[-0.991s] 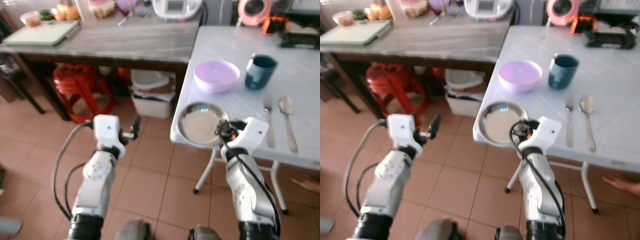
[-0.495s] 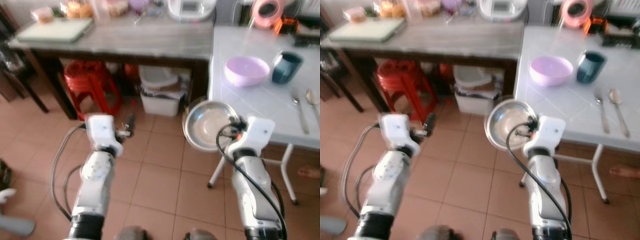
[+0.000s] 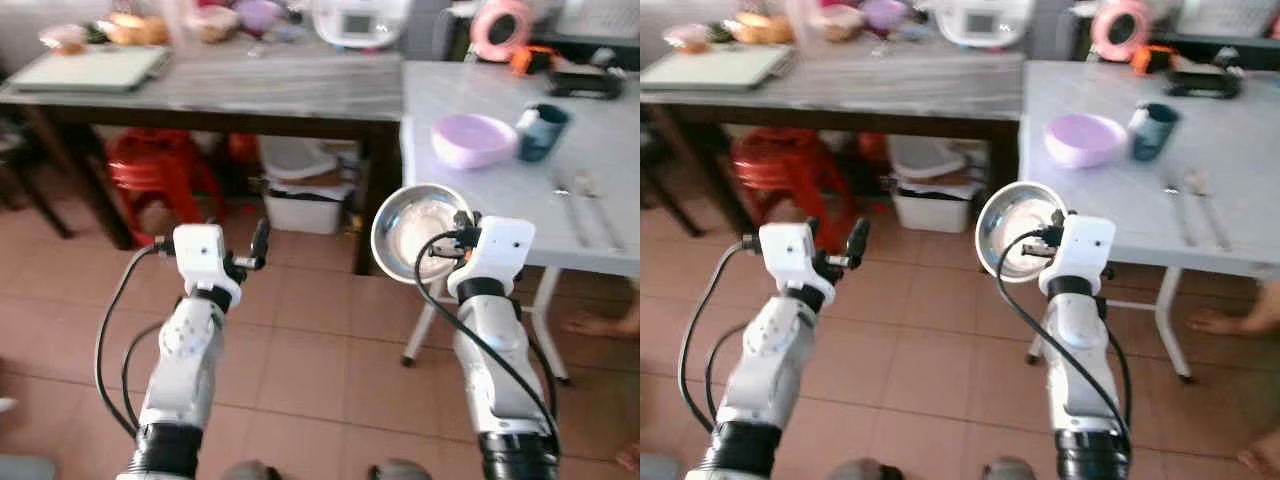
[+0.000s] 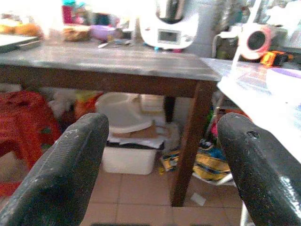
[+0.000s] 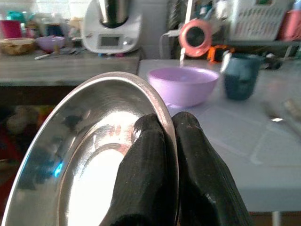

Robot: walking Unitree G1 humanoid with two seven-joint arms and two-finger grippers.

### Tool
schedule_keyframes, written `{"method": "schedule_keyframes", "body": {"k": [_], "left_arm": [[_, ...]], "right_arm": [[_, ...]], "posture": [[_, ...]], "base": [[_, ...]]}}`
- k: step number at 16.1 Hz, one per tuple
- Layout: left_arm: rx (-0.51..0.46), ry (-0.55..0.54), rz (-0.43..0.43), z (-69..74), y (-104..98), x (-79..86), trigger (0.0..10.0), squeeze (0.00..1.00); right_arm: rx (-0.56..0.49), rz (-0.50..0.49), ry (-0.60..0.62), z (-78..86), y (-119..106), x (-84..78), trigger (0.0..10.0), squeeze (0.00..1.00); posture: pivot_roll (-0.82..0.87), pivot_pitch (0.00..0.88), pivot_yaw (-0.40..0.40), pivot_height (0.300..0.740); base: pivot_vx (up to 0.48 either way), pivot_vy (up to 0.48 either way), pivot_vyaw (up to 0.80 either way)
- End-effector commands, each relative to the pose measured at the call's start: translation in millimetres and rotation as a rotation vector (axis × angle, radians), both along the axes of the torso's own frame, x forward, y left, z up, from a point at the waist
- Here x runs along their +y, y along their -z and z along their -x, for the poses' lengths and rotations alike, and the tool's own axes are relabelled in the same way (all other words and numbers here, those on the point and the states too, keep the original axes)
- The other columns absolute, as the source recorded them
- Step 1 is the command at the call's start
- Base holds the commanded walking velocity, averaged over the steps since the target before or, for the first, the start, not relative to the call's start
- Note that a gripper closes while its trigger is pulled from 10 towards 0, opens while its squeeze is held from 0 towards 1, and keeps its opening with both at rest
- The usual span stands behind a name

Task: Setting the table

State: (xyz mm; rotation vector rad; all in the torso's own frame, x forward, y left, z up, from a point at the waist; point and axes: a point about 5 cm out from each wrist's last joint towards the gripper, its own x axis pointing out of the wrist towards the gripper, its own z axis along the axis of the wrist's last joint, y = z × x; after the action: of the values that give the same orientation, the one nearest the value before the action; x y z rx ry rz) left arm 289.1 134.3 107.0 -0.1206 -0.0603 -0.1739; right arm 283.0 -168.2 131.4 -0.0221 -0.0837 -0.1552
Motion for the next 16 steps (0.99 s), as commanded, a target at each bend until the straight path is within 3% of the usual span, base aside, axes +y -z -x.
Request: {"method": "schedule_keyframes", "body": {"k": [1, 9, 16], "left_arm": [[-0.009, 0.0, -0.001, 0.4, -2.6, 0.7, 10.0, 0.0], [-0.006, 0.016, 0.002, -2.6, -3.8, -4.5, 10.0, 0.0], [-0.012, 0.025, 0.004, -2.0, -4.9, -5.3, 10.0, 0.0]], "right_arm": [[-0.013, -0.028, -0.015, -3.3, -5.8, 3.2, 10.0, 0.0], [-0.04, -0.044, -0.044, -2.2, -8.1, 4.3, 10.0, 0.0], [-0.034, -0.051, -0.049, -1.0, -4.3, 8.2, 10.0, 0.0]], "posture": [[-0.03, 0.0, 0.039, 0.74], [-0.04, 0.0, 0.042, 0.74], [-0.03, 0.0, 0.042, 0.74]], "base": [[0.304, 0.0, 0.0], [0.371, 0.064, 0.0], [0.0, 0.064, 0.0]]}}
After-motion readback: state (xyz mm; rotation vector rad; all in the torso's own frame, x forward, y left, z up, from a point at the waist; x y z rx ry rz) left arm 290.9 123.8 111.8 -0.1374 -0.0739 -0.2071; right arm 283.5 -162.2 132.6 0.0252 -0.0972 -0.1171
